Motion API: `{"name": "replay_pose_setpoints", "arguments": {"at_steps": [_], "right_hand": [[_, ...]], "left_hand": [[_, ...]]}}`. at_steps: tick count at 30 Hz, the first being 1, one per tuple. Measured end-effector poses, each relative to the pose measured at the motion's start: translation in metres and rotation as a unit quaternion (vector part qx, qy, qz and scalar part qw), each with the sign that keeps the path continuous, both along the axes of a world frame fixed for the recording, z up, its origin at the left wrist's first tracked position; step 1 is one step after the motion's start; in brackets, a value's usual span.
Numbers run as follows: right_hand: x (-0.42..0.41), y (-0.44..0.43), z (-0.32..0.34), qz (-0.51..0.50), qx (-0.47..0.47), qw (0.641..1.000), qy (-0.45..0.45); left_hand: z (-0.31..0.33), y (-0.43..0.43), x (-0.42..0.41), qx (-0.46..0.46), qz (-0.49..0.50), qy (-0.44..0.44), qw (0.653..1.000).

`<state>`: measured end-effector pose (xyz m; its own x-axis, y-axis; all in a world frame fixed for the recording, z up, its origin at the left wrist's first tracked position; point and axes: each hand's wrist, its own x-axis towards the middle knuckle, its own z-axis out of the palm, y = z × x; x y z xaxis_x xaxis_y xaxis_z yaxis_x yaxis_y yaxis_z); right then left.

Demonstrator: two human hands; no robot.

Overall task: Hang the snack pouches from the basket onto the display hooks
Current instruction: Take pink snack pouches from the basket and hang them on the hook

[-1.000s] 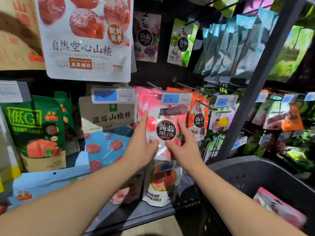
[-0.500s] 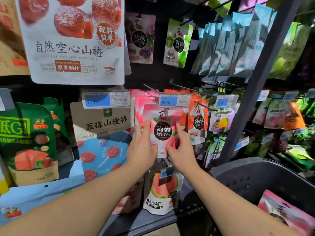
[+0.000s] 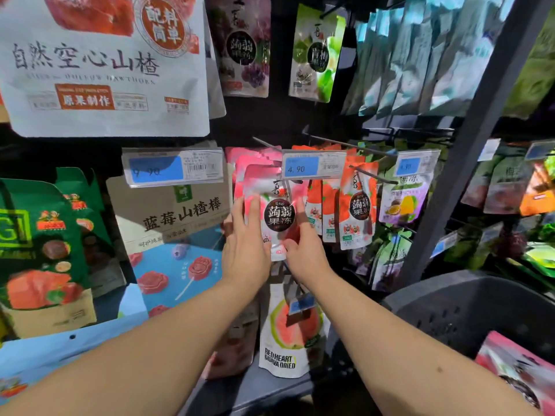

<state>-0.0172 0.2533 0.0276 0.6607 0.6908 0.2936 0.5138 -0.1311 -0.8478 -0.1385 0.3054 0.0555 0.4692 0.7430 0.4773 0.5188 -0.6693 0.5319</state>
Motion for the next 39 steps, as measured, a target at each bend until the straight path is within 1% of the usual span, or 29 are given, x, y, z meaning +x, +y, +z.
{"name": "replay_pose_setpoints", "arguments": {"at_steps": [8,12,15,17,19,22,24,28,33,36,39], "right_hand": [[-0.002,-0.039,0.013,0.011,-0.018,0.999,-0.038],[-0.004,-0.068,0.021,-0.007,-0.03,0.998,-0.051],[-0.005,-0.097,0.03,-0.022,-0.072,0.995,-0.069],[-0.006,-0.116,0.037,-0.032,-0.086,0.992,-0.086],[-0.006,-0.135,0.045,-0.044,-0.105,0.988,-0.106],[-0.01,-0.164,0.059,-0.053,-0.132,0.982,-0.121],[-0.021,-0.191,0.072,-0.061,-0.153,0.978,-0.131],[-0.046,-0.251,0.101,-0.086,-0.199,0.966,-0.143],[-0.076,-0.334,0.12,-0.132,-0.266,0.941,-0.166],[-0.085,-0.376,0.119,-0.16,-0.284,0.935,-0.141],[-0.075,-0.403,0.104,-0.189,-0.307,0.925,-0.123]], "left_hand": [[0.003,-0.017,-0.005,0.03,0.005,-0.018,0.999],[0.007,-0.032,-0.015,0.039,-0.023,-0.028,0.999],[0.007,-0.045,-0.021,0.023,-0.054,-0.02,0.998],[0.005,-0.056,-0.02,-0.025,-0.087,-0.028,0.996],[0.009,-0.072,-0.016,-0.1,-0.11,-0.024,0.989],[0.02,-0.098,-0.009,-0.2,-0.149,-0.019,0.968],[0.028,-0.12,-0.009,-0.229,-0.175,-0.015,0.957],[0.047,-0.172,-0.021,-0.2,-0.21,0.023,0.957],[0.047,-0.226,-0.03,-0.216,-0.258,0.044,0.941],[0.041,-0.255,-0.033,-0.206,-0.285,0.059,0.934],[0.037,-0.276,-0.023,-0.194,-0.31,0.075,0.928]]}}
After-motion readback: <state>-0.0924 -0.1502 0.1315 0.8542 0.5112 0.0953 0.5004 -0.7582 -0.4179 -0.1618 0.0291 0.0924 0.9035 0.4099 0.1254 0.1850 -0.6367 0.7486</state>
